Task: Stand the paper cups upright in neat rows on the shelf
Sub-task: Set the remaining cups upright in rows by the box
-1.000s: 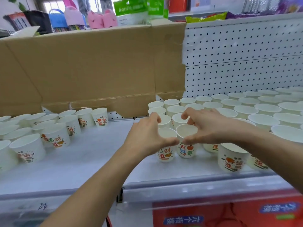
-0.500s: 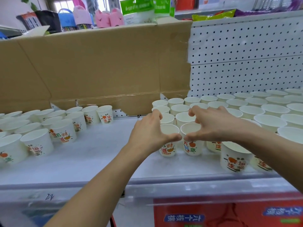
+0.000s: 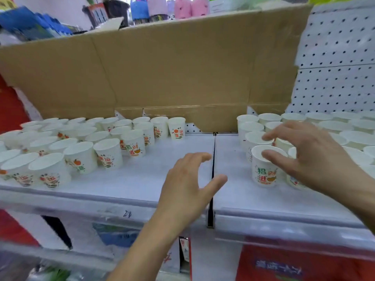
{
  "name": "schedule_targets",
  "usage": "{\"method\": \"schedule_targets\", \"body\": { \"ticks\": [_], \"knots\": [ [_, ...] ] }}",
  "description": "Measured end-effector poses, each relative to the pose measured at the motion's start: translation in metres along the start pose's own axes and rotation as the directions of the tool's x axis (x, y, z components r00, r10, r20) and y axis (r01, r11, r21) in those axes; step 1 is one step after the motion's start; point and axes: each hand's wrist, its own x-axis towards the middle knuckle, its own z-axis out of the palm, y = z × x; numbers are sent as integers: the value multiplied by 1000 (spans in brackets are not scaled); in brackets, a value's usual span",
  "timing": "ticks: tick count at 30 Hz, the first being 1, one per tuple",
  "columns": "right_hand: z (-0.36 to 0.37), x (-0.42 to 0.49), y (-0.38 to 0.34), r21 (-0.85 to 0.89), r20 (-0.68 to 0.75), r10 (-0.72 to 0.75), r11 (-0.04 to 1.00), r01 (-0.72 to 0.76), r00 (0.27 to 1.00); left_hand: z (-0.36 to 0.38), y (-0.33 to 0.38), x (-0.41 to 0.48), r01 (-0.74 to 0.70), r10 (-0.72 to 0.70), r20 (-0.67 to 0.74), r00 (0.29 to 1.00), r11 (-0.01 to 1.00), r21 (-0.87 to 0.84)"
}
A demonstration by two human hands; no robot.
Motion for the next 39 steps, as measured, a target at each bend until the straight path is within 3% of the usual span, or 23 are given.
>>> {"method": "schedule_targets", "body": {
  "ticks": [6,9,17,24,39],
  "knots": [
    [-6,-1,13,1,-63,162,987,-162,985,-11,-27,7,-50,59,162,985,997,-64],
    [-6,-7,21,-46,-62,201,978,-204,978,8,-11,21,-71,106,180,978,979,-191],
    [-7,-26,42,-342,47,186,926,-159,981,74,34,31,-6,92,175,980,900,-437],
    [-6,-32,56,-343,64,94,937,-66,994,92,37,29,-47,120,149,982,908,-417],
    [-18,-36,65,-252,127,109,965,-74,986,91,40,29,-48,100,121,988,926,-374]
  ]
}}
